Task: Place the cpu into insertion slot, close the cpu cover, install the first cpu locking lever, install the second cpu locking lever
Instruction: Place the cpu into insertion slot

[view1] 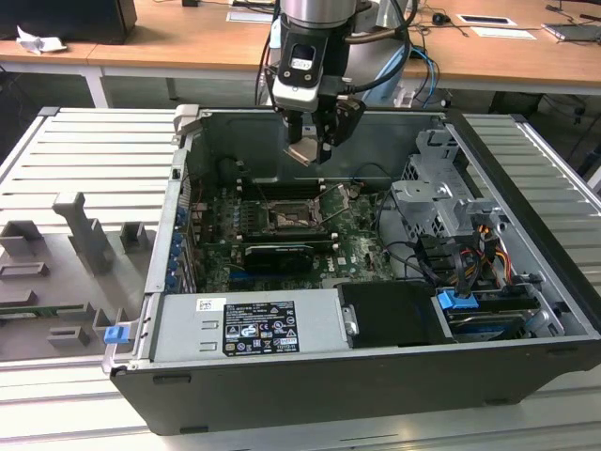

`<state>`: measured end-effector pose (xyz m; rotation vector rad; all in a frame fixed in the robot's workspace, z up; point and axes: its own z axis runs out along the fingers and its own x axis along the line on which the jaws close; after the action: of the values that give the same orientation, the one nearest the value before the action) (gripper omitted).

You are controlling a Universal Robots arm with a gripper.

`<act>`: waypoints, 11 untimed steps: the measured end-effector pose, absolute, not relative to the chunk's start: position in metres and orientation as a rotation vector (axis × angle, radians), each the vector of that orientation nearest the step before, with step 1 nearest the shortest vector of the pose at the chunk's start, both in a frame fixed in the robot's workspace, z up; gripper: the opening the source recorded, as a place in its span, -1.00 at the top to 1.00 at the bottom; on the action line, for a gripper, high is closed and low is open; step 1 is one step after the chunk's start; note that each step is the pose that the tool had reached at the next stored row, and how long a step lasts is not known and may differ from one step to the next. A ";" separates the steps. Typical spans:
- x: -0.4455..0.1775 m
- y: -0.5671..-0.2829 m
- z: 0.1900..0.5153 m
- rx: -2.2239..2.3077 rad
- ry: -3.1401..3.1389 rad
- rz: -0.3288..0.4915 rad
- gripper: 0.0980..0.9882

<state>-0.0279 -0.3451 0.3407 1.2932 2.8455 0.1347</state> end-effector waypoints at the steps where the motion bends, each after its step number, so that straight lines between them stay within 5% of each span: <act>1: -0.028 -0.345 0.341 1.297 2.844 0.135 0.00; 11: -0.028 -0.345 0.339 1.351 2.816 0.134 0.00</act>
<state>-0.0280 -0.3451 0.3390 1.3513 2.8164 0.1342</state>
